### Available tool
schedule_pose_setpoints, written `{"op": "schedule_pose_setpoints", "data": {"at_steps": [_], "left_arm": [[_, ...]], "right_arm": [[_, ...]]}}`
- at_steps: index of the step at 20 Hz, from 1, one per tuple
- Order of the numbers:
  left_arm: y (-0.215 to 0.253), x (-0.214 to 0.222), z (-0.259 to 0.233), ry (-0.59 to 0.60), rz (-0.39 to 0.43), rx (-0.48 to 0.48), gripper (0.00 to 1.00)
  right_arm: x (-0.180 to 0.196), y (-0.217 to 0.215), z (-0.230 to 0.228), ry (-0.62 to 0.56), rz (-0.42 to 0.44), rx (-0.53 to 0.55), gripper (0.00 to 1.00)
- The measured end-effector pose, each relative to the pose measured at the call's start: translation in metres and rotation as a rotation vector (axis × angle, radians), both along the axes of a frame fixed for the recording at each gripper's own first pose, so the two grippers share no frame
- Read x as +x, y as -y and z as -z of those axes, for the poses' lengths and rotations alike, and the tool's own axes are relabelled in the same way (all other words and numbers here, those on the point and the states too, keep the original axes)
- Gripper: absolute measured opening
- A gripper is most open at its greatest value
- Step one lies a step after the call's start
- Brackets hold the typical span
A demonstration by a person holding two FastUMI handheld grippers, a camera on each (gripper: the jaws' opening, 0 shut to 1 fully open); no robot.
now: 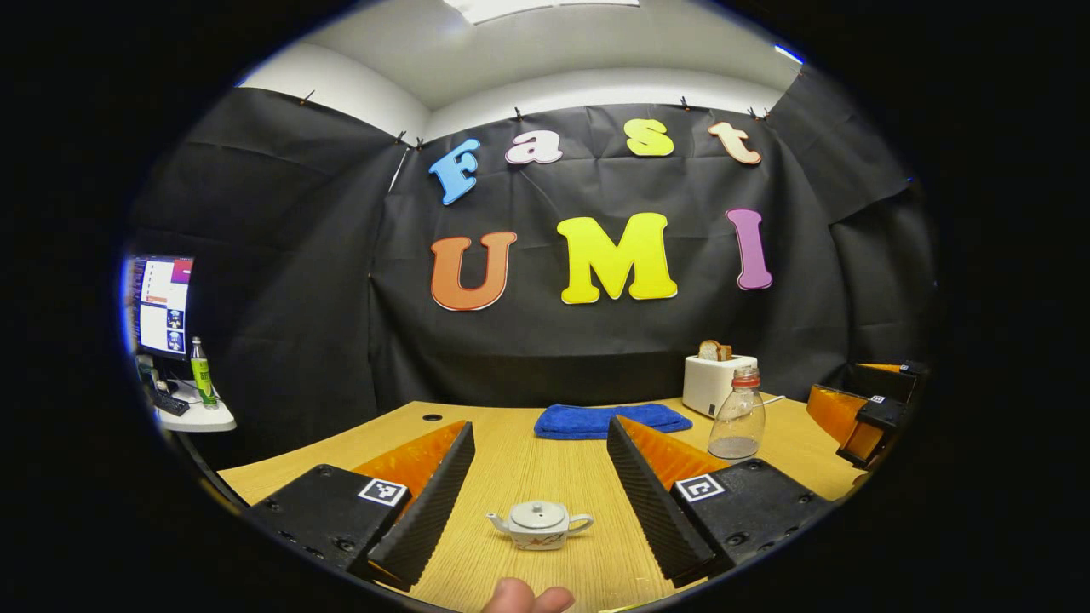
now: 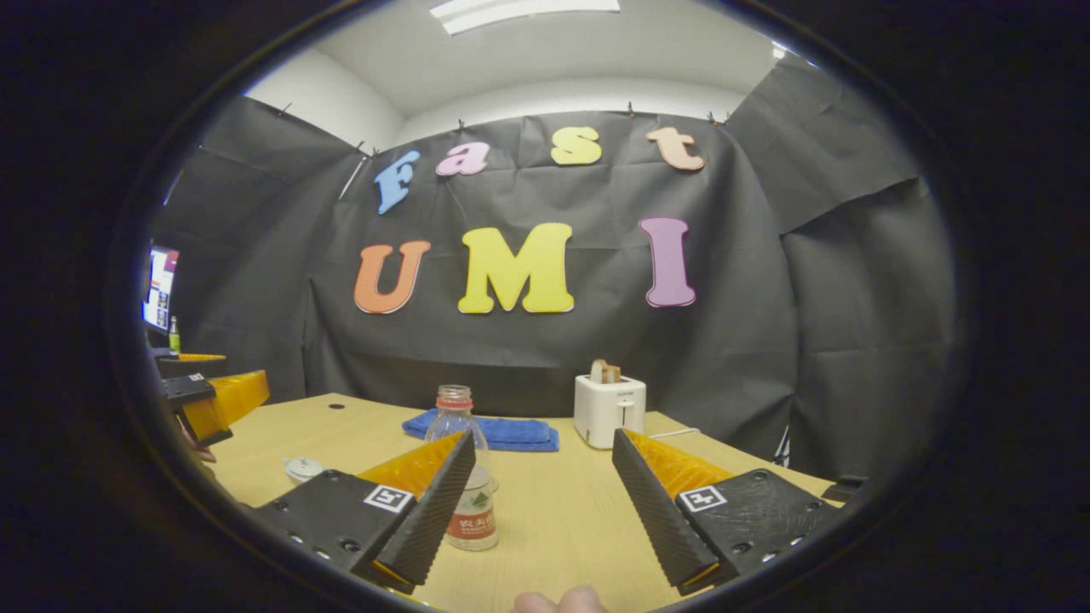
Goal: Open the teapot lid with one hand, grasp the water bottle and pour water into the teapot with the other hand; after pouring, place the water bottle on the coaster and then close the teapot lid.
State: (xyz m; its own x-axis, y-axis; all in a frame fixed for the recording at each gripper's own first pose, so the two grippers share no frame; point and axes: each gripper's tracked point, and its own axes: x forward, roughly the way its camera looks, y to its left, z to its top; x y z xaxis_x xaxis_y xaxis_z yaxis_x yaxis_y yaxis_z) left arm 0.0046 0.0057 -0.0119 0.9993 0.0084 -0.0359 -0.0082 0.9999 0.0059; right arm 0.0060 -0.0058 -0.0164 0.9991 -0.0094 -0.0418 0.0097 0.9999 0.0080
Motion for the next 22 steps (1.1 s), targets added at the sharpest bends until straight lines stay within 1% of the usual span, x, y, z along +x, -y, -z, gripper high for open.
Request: {"op": "schedule_pose_setpoints", "data": {"at_steps": [5,9,11,14,17,22], "left_arm": [[0.000,0.000,-0.002,0.007,0.003,-0.007,0.98],[-0.005,-0.001,0.004,-0.010,-0.001,0.028,0.98],[0.000,-0.005,0.020,-0.046,0.027,0.030,0.98],[0.002,-0.009,0.051,-0.127,0.041,0.001,0.98],[0.009,-0.009,0.070,-0.184,0.057,-0.036,0.98],[0.006,0.009,0.082,-0.221,0.050,-0.036,0.98]], "right_arm": [[0.000,-0.003,-0.005,0.010,-0.012,0.005,0.97],[-0.004,-0.007,-0.002,-0.011,-0.046,-0.006,0.97],[-0.009,-0.008,-0.003,0.004,-0.068,-0.006,0.97],[-0.013,-0.006,0.003,0.018,-0.081,-0.013,0.97],[-0.012,-0.003,0.016,-0.009,-0.085,-0.023,0.97],[-0.011,0.020,0.031,-0.053,-0.050,-0.010,0.97]]}}
